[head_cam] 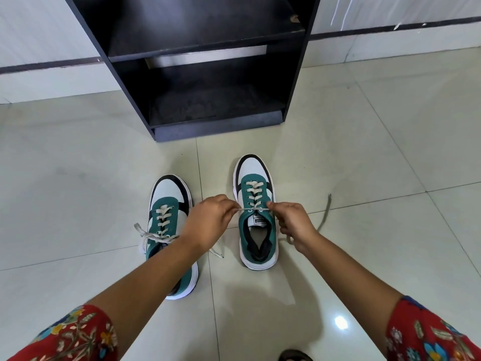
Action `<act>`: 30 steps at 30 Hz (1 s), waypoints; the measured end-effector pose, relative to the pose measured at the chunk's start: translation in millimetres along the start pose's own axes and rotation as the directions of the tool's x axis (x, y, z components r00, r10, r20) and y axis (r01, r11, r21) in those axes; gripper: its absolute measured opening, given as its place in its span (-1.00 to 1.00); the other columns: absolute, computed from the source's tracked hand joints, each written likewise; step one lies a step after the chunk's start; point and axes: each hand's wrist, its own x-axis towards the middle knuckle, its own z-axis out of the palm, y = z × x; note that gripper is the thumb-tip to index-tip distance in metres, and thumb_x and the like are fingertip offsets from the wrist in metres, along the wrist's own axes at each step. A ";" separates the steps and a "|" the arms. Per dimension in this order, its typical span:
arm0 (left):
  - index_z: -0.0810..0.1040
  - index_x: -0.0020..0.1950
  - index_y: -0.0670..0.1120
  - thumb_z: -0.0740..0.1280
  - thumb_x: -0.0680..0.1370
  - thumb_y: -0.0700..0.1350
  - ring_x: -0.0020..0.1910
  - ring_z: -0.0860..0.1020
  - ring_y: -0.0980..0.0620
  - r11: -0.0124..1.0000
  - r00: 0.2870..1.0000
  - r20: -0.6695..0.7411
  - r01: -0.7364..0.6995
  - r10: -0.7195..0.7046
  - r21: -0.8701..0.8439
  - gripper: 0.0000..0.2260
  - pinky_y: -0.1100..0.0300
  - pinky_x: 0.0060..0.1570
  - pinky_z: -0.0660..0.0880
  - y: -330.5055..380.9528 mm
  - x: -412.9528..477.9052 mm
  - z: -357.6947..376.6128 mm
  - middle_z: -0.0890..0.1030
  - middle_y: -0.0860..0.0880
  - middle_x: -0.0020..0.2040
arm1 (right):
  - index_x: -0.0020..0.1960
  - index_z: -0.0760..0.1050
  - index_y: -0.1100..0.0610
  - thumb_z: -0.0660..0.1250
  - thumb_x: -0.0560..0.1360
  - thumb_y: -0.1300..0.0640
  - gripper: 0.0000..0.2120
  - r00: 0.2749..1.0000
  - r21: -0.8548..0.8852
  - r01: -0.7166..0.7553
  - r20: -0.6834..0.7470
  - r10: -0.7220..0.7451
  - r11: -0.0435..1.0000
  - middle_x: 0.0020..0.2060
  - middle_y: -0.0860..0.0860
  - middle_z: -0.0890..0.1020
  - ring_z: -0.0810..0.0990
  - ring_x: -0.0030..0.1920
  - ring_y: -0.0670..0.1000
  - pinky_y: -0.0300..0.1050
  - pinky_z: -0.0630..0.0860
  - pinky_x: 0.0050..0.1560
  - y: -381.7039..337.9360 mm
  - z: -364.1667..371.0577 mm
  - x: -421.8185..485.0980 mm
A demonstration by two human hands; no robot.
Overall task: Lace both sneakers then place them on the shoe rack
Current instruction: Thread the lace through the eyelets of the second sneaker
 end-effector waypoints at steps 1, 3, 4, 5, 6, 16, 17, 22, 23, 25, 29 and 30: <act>0.65 0.01 -0.05 0.26 0.55 -0.06 -0.15 0.60 -0.03 0.999 1.000 0.010 0.029 -0.029 -0.030 -0.81 0.15 -0.22 0.47 -0.1 -1.7 1.7 0.66 -0.01 -0.11 | -0.46 0.35 0.11 0.31 0.49 0.17 -0.65 0.998 0.095 -0.066 0.003 0.066 0.993 -0.66 -0.10 0.27 0.12 -0.68 -0.16 -0.33 0.06 -0.65 2.4 0.9 -1.6; 0.65 0.01 -0.04 0.28 0.54 -0.08 -0.17 0.57 0.00 0.991 0.995 0.018 0.097 -0.096 -0.095 -0.84 0.16 -0.22 0.46 -1.5 -3.6 4.1 0.65 0.01 -0.12 | -0.49 0.33 0.07 0.28 0.49 0.18 -0.62 0.990 0.170 -0.142 0.001 0.144 0.975 -0.73 -0.12 0.28 0.13 -0.70 -0.17 -0.33 0.05 -0.67 4.4 3.1 -5.2; 0.65 0.00 -0.04 0.30 0.54 -0.09 -0.18 0.56 0.01 0.985 0.992 0.017 0.124 -0.123 -0.121 -0.85 0.16 -0.22 0.45 -2.5 -3.7 4.8 0.65 0.01 -0.12 | -0.48 0.34 0.07 0.28 0.49 0.18 -0.62 0.988 0.190 -0.154 -0.002 0.157 0.970 -0.74 -0.11 0.30 0.13 -0.71 -0.17 -0.33 0.04 -0.67 4.5 3.5 -6.0; 0.65 0.00 -0.05 0.30 0.53 -0.10 -0.19 0.55 0.03 0.981 0.990 0.018 0.141 -0.139 -0.137 -0.85 0.17 -0.21 0.45 -3.7 -3.9 5.2 0.65 0.01 -0.13 | -0.47 0.35 0.08 0.27 0.50 0.18 -0.64 0.987 0.212 -0.159 0.000 0.163 0.964 -0.74 -0.11 0.31 0.14 -0.71 -0.17 -0.32 0.04 -0.66 4.7 3.7 -6.0; 0.65 0.01 -0.05 0.31 0.53 -0.10 -0.19 0.54 0.05 0.978 0.989 0.022 0.151 -0.149 -0.143 -0.86 0.17 -0.20 0.44 -4.8 -3.9 5.4 0.65 0.00 -0.12 | -0.45 0.37 0.08 0.26 0.50 0.18 -0.66 0.985 0.228 -0.170 0.001 0.174 0.959 -0.74 -0.11 0.32 0.15 -0.71 -0.17 -0.32 0.04 -0.65 5.2 3.8 -5.1; 0.47 -0.24 -0.09 0.19 0.59 -0.08 -0.30 0.55 0.17 0.734 0.900 0.233 0.436 -0.369 -0.521 -0.77 0.20 -0.15 0.37 1.4 -3.8 -6.5 0.54 -0.20 -0.20 | -0.42 0.31 0.08 0.24 0.54 0.07 -0.63 0.997 0.099 0.072 0.023 -0.074 0.993 -0.60 -0.14 0.32 0.27 -0.54 -0.14 -0.34 0.22 -0.53 9.8 -2.7 0.7; 0.50 -0.23 -0.08 0.15 0.61 -0.10 -0.35 0.56 0.19 0.580 0.869 0.288 0.485 -0.402 -0.655 -0.75 0.20 -0.14 0.40 6.4 -2.4 -9.5 0.52 -0.18 -0.21 | -0.36 0.38 0.10 0.22 0.55 0.06 -0.68 0.993 0.100 0.106 0.041 -0.111 0.989 -0.57 -0.14 0.33 0.30 -0.49 -0.14 -0.33 0.23 -0.49 10.0 -2.0 0.9; 0.51 -0.46 -0.03 0.04 0.63 -0.05 -0.46 0.47 0.06 0.131 0.810 0.469 0.539 -0.352 -0.832 -0.51 0.22 -0.40 0.32 23.4 10.6 -7.8 0.68 0.02 -0.13 | -0.33 0.42 0.16 0.15 0.57 0.03 -0.65 0.977 0.323 0.074 0.166 -0.133 0.943 -0.32 0.00 0.57 0.43 -0.42 -0.12 -0.19 0.27 -0.34 13.5 3.1 3.2; 0.45 -0.41 -0.01 0.05 0.63 -0.05 -0.48 0.44 0.07 0.137 0.802 0.470 0.547 -0.369 -0.825 -0.57 0.22 -0.42 0.28 23.6 12.2 -6.6 0.66 0.03 -0.19 | -0.40 0.33 0.12 0.13 0.58 0.04 -0.61 0.974 0.365 0.047 0.188 -0.123 0.930 -0.30 -0.01 0.62 0.43 -0.44 -0.11 -0.21 0.28 -0.38 13.6 2.8 3.6; 0.35 -0.33 -0.02 0.06 0.62 -0.06 -0.52 0.36 0.10 0.178 0.788 0.464 0.565 -0.405 -0.806 -0.68 0.22 -0.44 0.23 20.6 13.9 -2.2 0.56 0.05 -0.31 | -0.42 0.26 0.09 0.11 0.59 0.06 -0.59 0.974 0.447 -0.005 0.203 -0.096 0.894 -0.38 -0.03 0.59 0.42 -0.46 -0.10 -0.26 0.30 -0.44 13.6 4.4 3.2; 0.27 -0.31 -0.03 0.03 0.61 -0.12 -0.54 0.23 0.13 0.193 0.770 0.472 0.589 -0.430 -0.785 -0.72 0.23 -0.44 0.23 14.5 12.8 6.2 0.39 0.06 -0.42 | -0.39 0.23 0.08 0.10 0.60 0.10 -0.62 0.981 0.584 -0.085 0.192 -0.036 0.807 -0.49 -0.04 0.47 0.37 -0.49 -0.11 -0.31 0.35 -0.43 19.7 7.9 4.9; 0.27 -0.30 -0.04 0.02 0.62 -0.13 -0.55 0.22 0.14 0.157 0.759 0.482 0.592 -0.437 -0.790 -0.72 0.24 -0.46 0.24 14.1 12.6 7.2 0.38 0.08 -0.46 | -0.39 0.22 0.08 0.10 0.60 0.10 -0.63 0.981 0.600 -0.091 0.192 -0.032 0.795 -0.49 -0.04 0.46 0.37 -0.49 -0.10 -0.30 0.34 -0.41 20.6 8.5 4.6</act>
